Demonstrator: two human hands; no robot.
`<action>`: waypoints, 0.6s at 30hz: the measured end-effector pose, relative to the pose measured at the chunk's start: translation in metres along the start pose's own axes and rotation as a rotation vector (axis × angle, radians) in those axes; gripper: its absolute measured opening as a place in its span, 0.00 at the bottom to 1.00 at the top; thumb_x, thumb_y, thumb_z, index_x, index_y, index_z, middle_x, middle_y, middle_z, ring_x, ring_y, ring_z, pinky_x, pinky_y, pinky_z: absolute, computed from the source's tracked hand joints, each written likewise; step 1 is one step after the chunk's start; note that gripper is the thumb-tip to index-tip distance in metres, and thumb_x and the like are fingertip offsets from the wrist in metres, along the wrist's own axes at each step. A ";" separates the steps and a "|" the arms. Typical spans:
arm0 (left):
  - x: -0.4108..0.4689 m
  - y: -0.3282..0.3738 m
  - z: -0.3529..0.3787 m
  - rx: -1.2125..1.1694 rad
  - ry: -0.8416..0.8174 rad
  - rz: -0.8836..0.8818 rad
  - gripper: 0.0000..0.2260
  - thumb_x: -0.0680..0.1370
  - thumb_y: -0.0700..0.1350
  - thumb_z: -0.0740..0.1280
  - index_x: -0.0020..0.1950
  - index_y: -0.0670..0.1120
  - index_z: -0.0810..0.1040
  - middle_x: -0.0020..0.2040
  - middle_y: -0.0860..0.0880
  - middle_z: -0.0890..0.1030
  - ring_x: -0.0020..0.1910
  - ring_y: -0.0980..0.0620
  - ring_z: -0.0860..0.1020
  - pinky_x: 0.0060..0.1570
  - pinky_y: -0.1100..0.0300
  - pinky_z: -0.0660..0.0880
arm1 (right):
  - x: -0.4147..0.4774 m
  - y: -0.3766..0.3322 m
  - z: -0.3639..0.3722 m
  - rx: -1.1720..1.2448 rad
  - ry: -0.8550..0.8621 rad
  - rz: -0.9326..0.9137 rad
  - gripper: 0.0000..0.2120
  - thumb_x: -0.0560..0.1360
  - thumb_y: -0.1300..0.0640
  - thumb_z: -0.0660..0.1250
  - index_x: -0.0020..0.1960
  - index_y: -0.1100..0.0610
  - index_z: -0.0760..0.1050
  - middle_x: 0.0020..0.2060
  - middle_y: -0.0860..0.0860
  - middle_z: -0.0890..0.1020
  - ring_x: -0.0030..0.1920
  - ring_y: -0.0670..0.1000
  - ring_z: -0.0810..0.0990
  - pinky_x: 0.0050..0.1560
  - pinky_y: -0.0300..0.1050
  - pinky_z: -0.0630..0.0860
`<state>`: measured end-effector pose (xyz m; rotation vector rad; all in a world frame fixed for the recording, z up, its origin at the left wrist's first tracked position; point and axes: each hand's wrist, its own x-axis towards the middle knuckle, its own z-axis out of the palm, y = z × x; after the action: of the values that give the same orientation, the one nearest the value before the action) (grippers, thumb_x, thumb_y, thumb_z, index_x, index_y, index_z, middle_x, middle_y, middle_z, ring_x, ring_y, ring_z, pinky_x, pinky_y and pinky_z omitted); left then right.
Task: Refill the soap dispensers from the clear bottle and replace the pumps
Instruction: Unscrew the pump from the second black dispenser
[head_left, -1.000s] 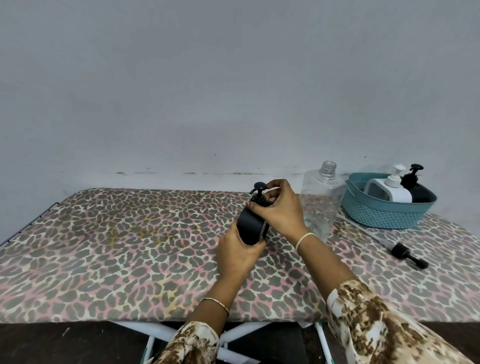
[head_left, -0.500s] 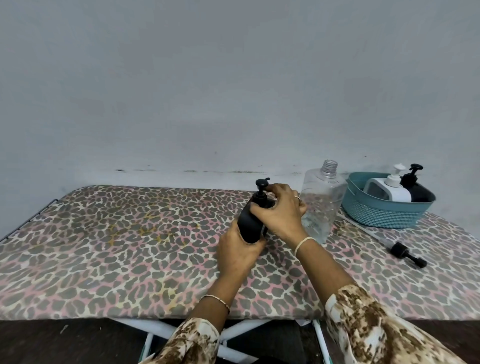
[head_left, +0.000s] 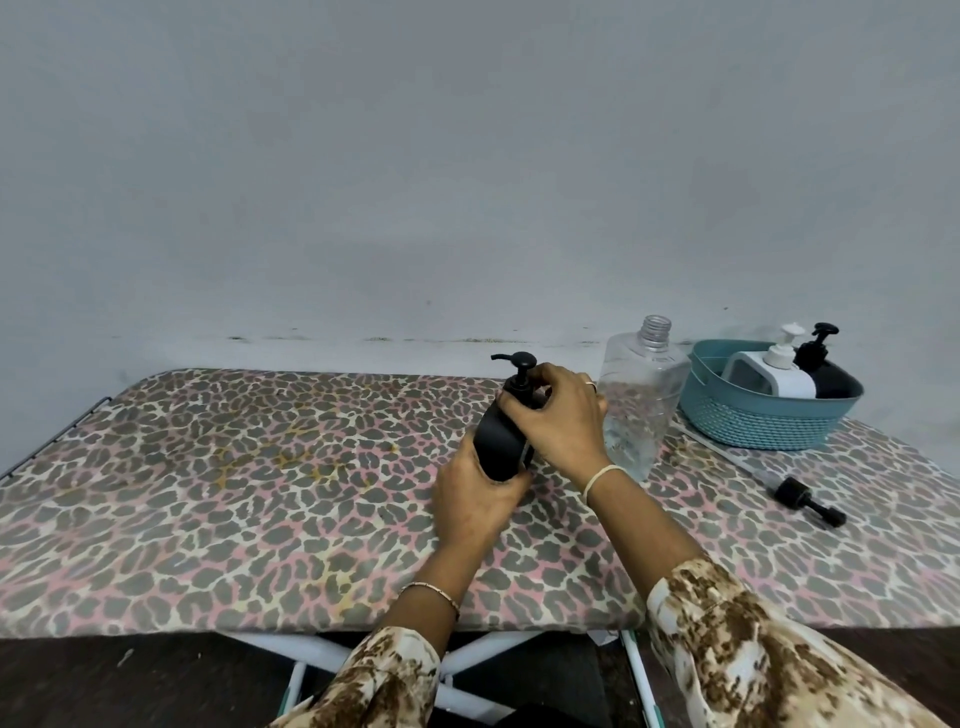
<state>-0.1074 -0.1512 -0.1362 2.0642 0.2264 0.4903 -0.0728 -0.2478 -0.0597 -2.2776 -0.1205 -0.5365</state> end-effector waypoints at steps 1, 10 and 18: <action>-0.001 0.001 -0.001 -0.003 0.002 0.002 0.22 0.64 0.53 0.76 0.55 0.52 0.76 0.41 0.53 0.80 0.40 0.51 0.79 0.38 0.57 0.76 | 0.000 -0.001 -0.002 0.046 0.014 -0.008 0.12 0.69 0.45 0.71 0.49 0.50 0.78 0.44 0.43 0.80 0.53 0.49 0.74 0.52 0.46 0.66; -0.007 0.008 -0.005 -0.026 -0.018 0.028 0.22 0.66 0.50 0.76 0.58 0.52 0.76 0.43 0.55 0.81 0.42 0.53 0.80 0.42 0.58 0.77 | -0.010 -0.006 -0.049 0.424 0.186 0.043 0.09 0.68 0.55 0.75 0.46 0.51 0.78 0.39 0.45 0.83 0.42 0.43 0.81 0.47 0.40 0.78; -0.010 0.010 -0.003 -0.067 -0.030 -0.043 0.24 0.62 0.57 0.74 0.55 0.53 0.77 0.43 0.54 0.83 0.39 0.51 0.82 0.41 0.52 0.81 | -0.026 0.027 -0.117 0.700 0.366 0.141 0.16 0.70 0.59 0.75 0.55 0.57 0.75 0.49 0.53 0.82 0.51 0.49 0.82 0.54 0.47 0.79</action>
<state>-0.1183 -0.1575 -0.1288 1.9961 0.2328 0.4354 -0.1293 -0.3484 -0.0177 -1.4727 0.0344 -0.6966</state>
